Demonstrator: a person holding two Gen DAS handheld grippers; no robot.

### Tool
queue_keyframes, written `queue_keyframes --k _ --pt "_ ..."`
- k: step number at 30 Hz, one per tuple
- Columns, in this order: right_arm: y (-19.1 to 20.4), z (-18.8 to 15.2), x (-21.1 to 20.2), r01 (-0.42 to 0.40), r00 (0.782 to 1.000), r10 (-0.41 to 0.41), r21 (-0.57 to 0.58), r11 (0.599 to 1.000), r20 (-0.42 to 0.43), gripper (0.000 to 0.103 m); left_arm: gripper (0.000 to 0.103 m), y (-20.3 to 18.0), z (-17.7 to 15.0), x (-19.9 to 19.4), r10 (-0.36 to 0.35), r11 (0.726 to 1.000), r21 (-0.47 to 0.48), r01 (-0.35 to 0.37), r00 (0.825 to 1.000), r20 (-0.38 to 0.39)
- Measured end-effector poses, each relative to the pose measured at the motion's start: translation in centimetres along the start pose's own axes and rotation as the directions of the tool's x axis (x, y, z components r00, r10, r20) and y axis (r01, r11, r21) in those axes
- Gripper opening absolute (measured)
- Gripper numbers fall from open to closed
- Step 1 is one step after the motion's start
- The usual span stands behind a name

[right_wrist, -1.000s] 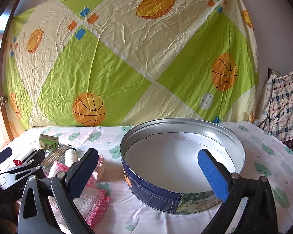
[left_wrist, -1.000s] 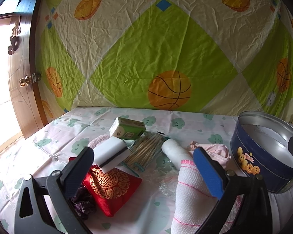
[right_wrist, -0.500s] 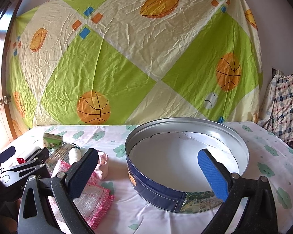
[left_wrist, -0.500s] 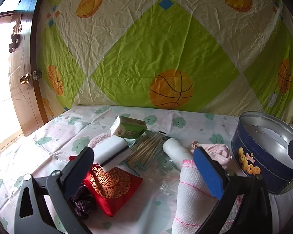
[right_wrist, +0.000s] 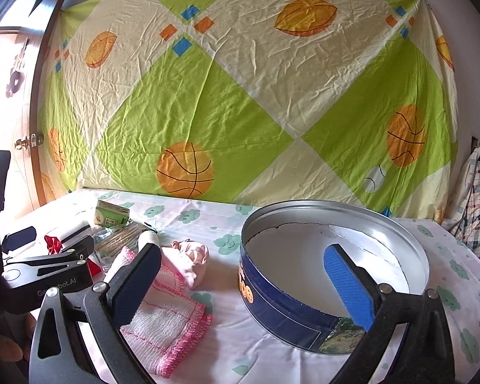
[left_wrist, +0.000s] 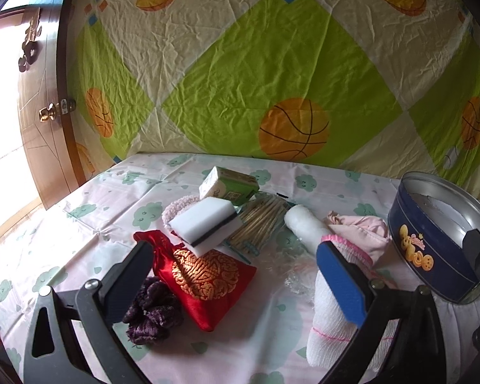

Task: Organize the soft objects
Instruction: 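Grasp the white mesh towel with the right tool while the left tool grasps the purple scrunchie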

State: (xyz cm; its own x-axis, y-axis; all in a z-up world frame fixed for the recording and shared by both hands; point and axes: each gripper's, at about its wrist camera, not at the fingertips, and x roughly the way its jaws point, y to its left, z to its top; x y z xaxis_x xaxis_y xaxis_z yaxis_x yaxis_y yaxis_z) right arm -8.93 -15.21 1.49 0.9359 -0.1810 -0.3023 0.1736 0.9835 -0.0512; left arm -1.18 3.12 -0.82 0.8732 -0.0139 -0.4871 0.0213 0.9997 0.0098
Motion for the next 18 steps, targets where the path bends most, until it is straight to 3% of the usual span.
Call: queue_keyframes --k 5,9,14,18 --pt "1.2 -0.3 -0.3 -0.068 0.998 0.069 -0.064 0.996 0.013 0.102 0.103 3.7 -1.3 -1.9 0.075 0.996 0.052 -0.075 0.997 -0.007" --pt "3.0 -0.7 0.7 -0.203 0.978 0.196 -0.113 0.973 -0.066 0.102 0.103 8.2 -2.2 -2.6 0.089 0.996 0.007 -0.089 0.993 -0.074" --pt "6.5 -1.3 3.1 -0.346 0.924 0.303 -0.166 0.924 -0.235 0.102 0.103 12.1 -3.1 -2.3 0.067 0.994 -0.071 -0.078 0.987 -0.144" --pt "9.0 -2.3 5.5 -0.372 0.888 0.285 -0.2 0.906 -0.359 0.102 0.103 12.5 -3.6 -1.7 0.058 0.995 -0.069 -0.071 0.982 -0.178"
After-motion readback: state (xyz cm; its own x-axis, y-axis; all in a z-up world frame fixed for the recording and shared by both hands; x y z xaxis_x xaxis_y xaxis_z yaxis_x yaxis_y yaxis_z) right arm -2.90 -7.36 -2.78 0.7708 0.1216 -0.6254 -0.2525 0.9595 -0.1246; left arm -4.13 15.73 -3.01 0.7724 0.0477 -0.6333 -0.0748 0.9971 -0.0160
